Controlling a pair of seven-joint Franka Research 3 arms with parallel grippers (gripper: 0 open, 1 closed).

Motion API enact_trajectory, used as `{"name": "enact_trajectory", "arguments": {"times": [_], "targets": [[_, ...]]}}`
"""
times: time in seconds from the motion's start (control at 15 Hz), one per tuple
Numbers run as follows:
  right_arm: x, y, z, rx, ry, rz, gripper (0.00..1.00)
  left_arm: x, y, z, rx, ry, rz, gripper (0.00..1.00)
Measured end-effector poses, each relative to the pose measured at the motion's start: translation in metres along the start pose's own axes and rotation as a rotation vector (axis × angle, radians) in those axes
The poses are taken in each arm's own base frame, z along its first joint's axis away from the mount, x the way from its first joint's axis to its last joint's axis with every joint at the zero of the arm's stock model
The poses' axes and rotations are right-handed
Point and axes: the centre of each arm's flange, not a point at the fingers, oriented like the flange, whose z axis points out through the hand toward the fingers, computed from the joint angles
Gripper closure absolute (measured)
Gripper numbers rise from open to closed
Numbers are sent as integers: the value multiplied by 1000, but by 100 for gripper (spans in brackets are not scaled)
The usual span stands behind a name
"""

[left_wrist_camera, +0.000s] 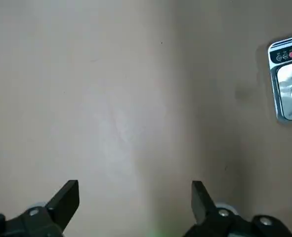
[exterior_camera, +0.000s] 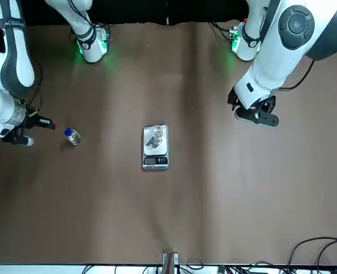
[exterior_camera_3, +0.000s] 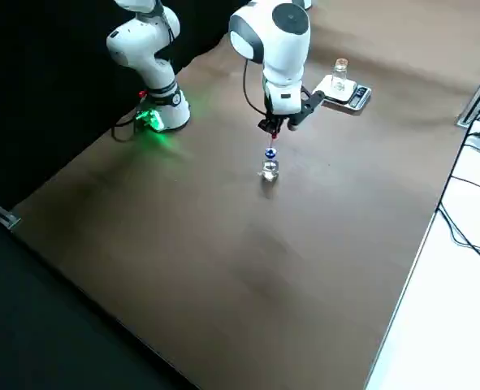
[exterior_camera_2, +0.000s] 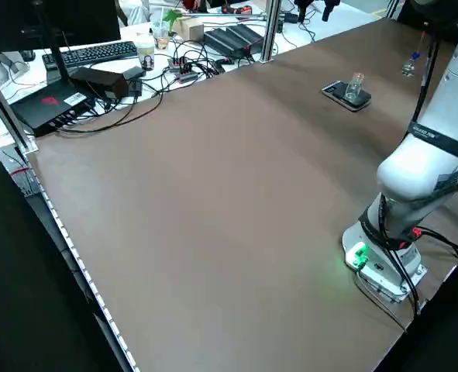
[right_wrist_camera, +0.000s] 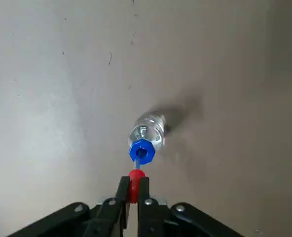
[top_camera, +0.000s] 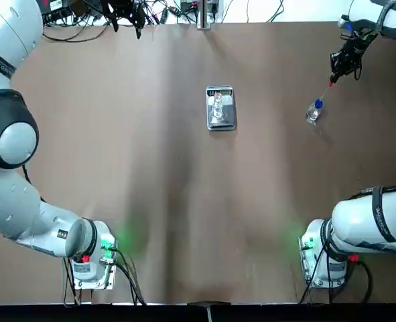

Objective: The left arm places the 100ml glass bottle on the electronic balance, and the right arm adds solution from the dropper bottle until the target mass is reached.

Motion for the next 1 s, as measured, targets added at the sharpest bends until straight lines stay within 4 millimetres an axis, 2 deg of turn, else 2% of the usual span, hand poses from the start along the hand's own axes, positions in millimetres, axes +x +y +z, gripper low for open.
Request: {"name": "enact_trajectory", "arguments": {"times": [0.33, 0.6, 0.87, 1.0], "targets": [[-1, 0, 5, -1, -8, -1, 87, 0, 1, 1, 0, -2, 1, 0], [-1, 0, 6, -1, -9, -3, 79, 4, 4, 6, -3, 2, 5, 0], [-1, -2, 7, -2, -12, -10, 78, 8, 6, 12, -4, -3, 6, 0], [-1, -5, 6, -3, -12, -15, 65, 9, 6, 14, -5, -2, 6, 0]]}}
